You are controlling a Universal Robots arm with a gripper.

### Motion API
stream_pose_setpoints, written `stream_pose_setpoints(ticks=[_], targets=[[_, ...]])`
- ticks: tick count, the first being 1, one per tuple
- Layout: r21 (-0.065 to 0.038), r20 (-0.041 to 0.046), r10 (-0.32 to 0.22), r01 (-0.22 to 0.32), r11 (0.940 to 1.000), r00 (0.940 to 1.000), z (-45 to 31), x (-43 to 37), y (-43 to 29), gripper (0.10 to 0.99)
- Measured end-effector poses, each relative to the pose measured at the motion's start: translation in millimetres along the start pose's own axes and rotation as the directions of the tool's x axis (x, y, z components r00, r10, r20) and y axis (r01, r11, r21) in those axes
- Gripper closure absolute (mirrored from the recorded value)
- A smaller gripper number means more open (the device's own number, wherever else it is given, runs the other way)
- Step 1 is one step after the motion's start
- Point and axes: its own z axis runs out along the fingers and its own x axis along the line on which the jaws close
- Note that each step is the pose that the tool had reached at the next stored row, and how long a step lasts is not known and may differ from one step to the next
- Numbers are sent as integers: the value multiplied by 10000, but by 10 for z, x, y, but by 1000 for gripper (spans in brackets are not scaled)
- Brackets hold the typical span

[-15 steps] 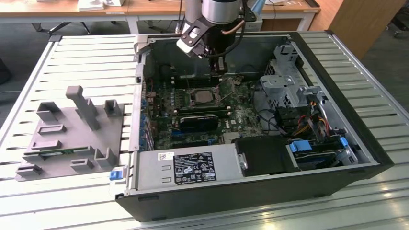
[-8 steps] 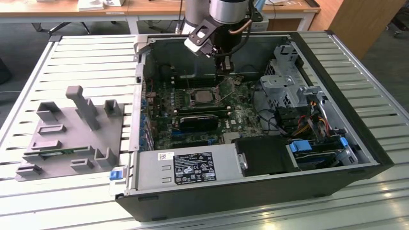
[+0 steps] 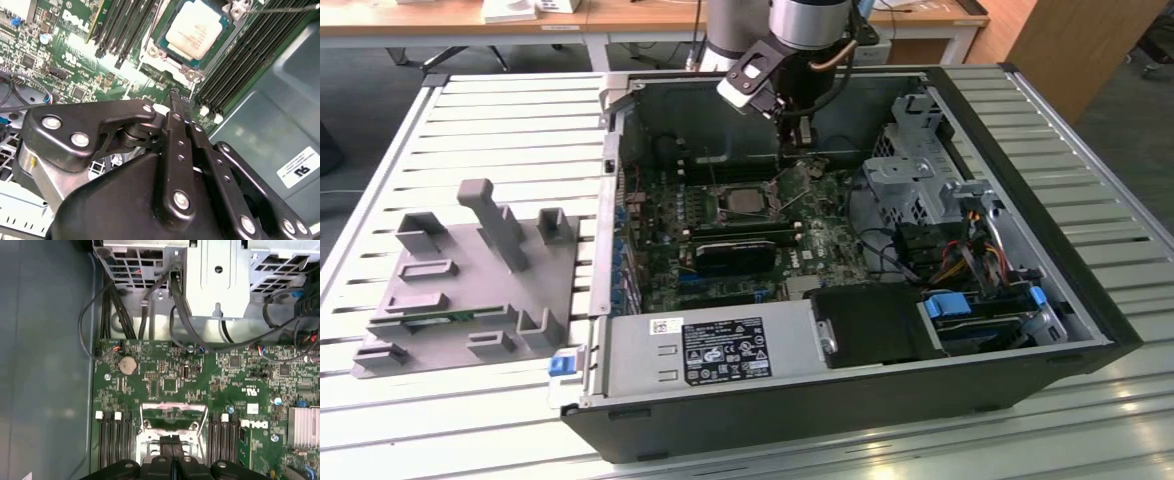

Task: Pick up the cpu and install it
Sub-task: 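Close the cpu cover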

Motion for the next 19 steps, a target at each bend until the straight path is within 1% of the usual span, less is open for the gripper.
stream_pose_setpoints(ticks=[2,7,9,13,19], targets=[[-1,-1,-1,1,10000,10000,2,0,30,980],[0,-1,0,0,10000,10000,9,-2,160,980],[-1,-2,-1,1,10000,10000,17,-2,191,980],[-1,20,-4,4,10000,10000,41,-2,227,980],[-1,38,-4,4,10000,10000,65,2,330,980]])
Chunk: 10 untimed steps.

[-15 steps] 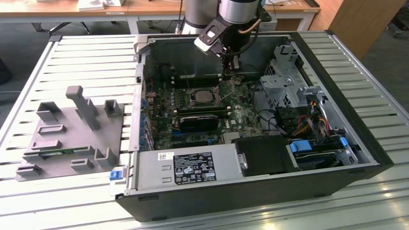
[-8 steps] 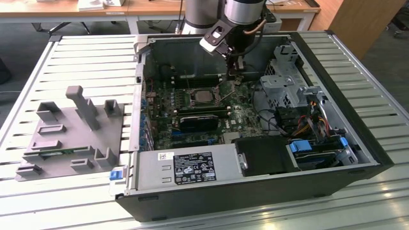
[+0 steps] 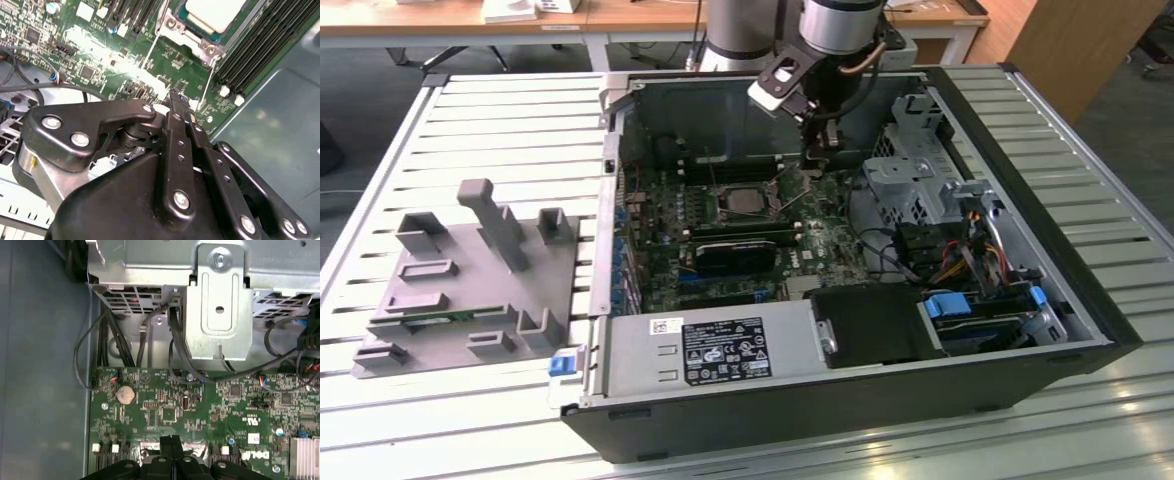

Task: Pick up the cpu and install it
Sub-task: 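Close the cpu cover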

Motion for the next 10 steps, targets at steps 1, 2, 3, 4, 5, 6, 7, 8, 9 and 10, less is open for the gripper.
stream_pose_setpoints(ticks=[1,2,3,4,5,6,7,8,9,10], targets=[[0,1,0,0,10000,10000,3,2,17,980],[0,4,0,0,10000,10000,8,5,32,980],[0,8,0,0,10000,10000,12,9,44,980],[0,10,-1,1,10000,10000,15,13,58,980],[0,10,-1,1,10000,10000,19,17,70,980],[0,10,-1,1,10000,10000,21,23,83,980],[0,9,-1,1,10000,10000,24,30,98,980],[0,11,-1,1,10000,10000,27,38,111,980],[0,12,-1,1,10000,10000,32,46,124,980],[0,14,0,0,10000,10000,36,52,136,980]])
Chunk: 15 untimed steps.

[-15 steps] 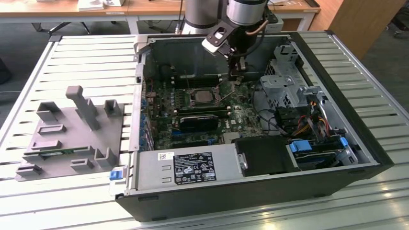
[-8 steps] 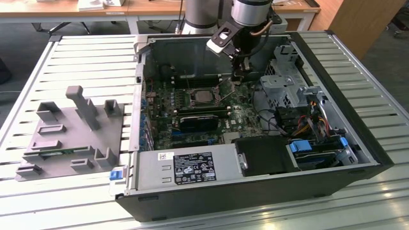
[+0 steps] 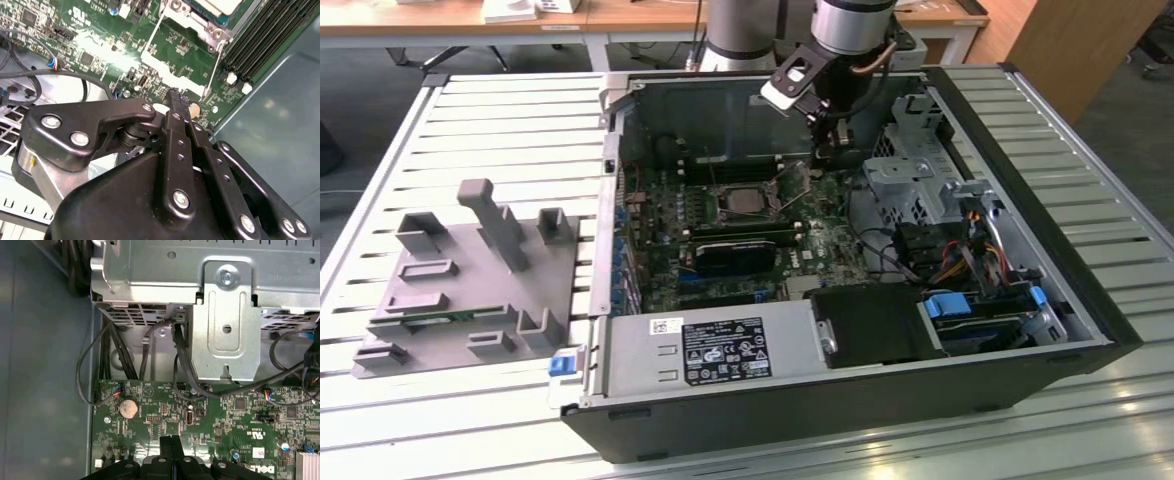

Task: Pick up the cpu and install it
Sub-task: 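Close the cpu cover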

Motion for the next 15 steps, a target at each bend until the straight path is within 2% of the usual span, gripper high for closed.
stream_pose_setpoints(ticks=[6,9,13,15], targets=[[3,6,0,0,10000,10000,69,16,48,980],[13,7,93,-93,10000,10000,112,12,49,980],[27,9,237,-237,9997,9997,126,-9,45,980],[28,11,235,-235,9997,9997,125,-10,17,980]])
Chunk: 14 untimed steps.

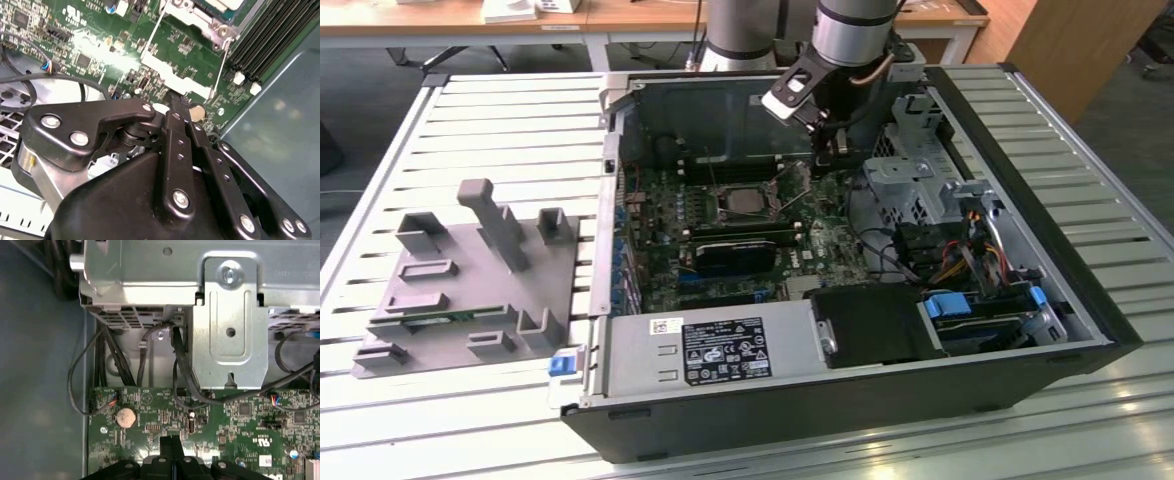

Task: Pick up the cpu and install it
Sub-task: 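Close the cpu cover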

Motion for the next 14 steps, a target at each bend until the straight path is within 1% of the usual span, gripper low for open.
stream_pose_setpoints(ticks=[8,14], targets=[[0,-1,1,-1,10000,10000,-2,-3,-113,980],[0,-3,2,-2,10000,10000,3,-3,-158,980]])
